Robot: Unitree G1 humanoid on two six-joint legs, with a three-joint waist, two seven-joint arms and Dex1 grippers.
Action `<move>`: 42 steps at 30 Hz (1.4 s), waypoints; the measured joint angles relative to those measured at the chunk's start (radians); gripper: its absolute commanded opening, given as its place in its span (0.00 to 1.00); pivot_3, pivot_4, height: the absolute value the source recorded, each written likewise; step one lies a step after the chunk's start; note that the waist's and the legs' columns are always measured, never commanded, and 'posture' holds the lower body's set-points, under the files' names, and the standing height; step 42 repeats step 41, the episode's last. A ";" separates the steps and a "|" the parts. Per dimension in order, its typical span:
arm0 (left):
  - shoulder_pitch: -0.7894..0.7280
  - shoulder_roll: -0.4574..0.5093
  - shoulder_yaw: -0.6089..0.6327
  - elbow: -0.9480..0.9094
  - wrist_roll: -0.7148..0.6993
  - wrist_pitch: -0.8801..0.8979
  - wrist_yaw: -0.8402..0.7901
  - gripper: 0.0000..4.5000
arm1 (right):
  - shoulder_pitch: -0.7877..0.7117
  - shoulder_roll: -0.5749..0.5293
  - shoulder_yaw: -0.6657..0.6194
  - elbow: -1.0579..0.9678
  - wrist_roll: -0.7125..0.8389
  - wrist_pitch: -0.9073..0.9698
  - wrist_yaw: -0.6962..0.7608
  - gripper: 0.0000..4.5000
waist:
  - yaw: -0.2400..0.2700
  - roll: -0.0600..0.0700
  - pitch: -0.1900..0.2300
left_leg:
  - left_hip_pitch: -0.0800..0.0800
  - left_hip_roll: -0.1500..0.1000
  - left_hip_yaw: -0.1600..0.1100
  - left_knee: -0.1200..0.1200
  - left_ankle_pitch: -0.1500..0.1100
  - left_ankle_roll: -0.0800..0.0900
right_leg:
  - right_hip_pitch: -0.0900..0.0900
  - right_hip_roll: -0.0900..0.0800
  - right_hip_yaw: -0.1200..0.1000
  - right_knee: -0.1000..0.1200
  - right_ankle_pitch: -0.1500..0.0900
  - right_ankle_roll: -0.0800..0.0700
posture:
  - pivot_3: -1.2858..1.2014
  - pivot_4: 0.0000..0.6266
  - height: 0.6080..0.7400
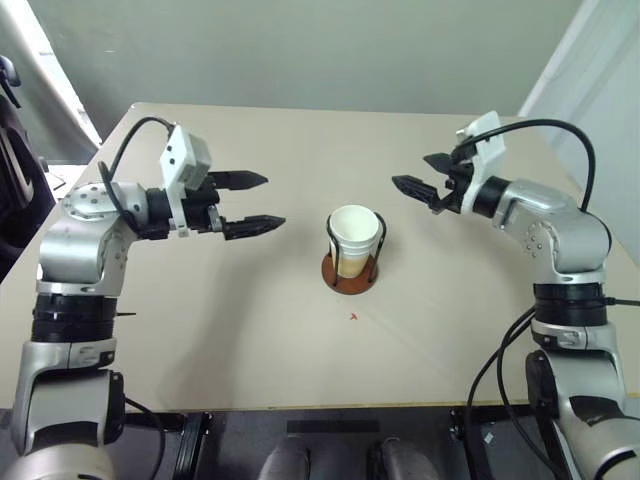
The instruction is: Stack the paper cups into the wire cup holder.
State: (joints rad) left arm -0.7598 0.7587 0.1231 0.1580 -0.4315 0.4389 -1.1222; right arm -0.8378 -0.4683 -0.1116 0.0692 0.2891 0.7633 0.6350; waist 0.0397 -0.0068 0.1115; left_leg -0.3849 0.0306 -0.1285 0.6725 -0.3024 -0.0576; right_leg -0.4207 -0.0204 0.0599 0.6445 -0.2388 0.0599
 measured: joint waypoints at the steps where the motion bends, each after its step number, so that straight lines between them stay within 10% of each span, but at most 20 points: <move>1: 0.000 -0.020 0.015 0.009 0.009 -0.013 0.053 1.00 | 0.009 0.007 -0.009 0.000 0.000 0.004 -0.027 0.96 | 0.000 0.000 0.000 | 0.000 0.000 0.000 0.000 0.000 0.000 | 0.000 0.000 0.000 0.000 0.000 0.000 | 0.52 0.24 1.00; 23: 0.058 -0.221 0.140 0.112 0.135 -0.091 0.719 1.00 | 0.055 0.158 -0.109 0.165 -0.068 -0.211 -0.445 0.96 | 0.000 0.000 0.000 | 0.001 -0.001 0.001 -0.004 0.001 -0.002 | -0.004 0.000 0.000 0.000 0.001 -0.001 | 0.52 0.24 1.00; 42: 0.031 -0.309 0.130 0.125 0.155 -0.131 0.800 1.00 | 0.022 0.179 -0.098 0.341 -0.121 -0.421 -0.525 0.96 | 0.004 0.000 0.000 | 0.001 0.000 0.003 -0.006 0.002 -0.003 | -0.005 0.000 0.000 0.001 0.001 -0.002 | 0.52 0.24 1.00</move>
